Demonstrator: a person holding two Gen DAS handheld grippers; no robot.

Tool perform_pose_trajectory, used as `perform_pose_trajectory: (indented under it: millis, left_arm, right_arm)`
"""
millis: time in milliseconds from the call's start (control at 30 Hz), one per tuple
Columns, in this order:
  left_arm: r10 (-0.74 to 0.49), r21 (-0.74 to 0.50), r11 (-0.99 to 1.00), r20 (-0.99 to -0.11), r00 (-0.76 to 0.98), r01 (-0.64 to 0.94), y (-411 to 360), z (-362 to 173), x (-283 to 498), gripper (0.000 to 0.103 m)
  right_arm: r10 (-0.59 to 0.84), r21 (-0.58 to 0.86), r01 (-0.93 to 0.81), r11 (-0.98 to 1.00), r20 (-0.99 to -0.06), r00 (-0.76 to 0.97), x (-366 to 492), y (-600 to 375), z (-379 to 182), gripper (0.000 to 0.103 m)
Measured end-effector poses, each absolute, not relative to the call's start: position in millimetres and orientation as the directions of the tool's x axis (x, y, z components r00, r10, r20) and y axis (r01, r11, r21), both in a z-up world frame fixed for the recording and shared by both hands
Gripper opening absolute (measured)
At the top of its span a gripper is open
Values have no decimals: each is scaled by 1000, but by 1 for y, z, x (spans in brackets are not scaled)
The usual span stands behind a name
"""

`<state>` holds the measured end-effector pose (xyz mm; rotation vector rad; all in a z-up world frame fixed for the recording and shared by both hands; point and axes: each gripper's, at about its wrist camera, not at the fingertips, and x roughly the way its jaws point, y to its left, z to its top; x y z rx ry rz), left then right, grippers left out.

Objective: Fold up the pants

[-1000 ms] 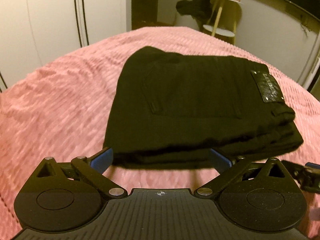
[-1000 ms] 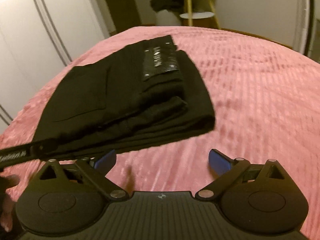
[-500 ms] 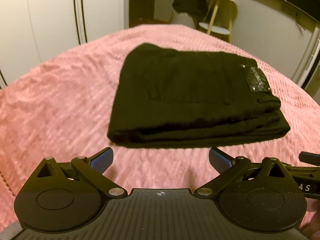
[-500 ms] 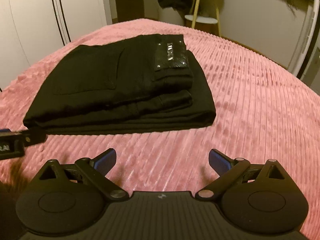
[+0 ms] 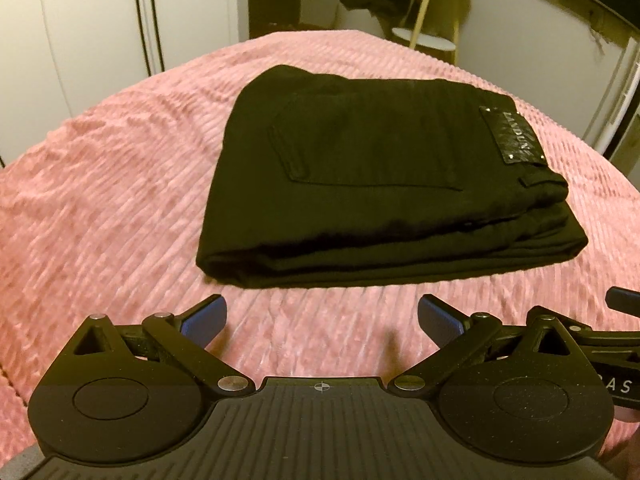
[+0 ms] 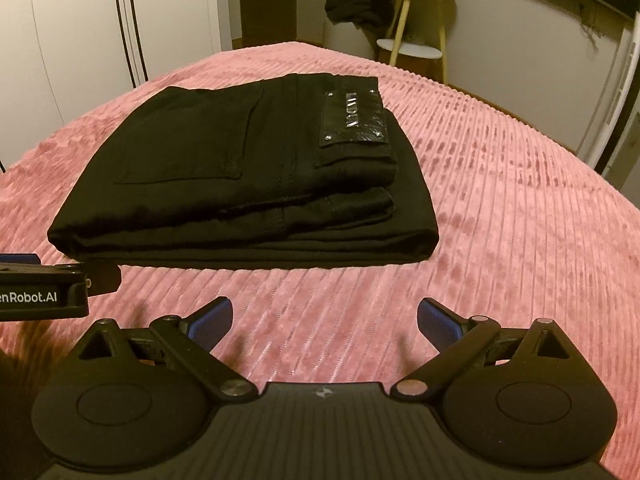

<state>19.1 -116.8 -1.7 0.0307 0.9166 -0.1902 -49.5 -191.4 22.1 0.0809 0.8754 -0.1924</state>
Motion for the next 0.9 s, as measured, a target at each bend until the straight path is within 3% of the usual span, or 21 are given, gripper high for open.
perform_pose_trajectory:
  millis: [900]
  left_arm:
    - [-139, -34, 981, -802, 580, 189, -120, -4, 18, 103]
  right_arm:
    - [-126, 6, 202, 979, -759, 638, -52, -192, 25, 99]
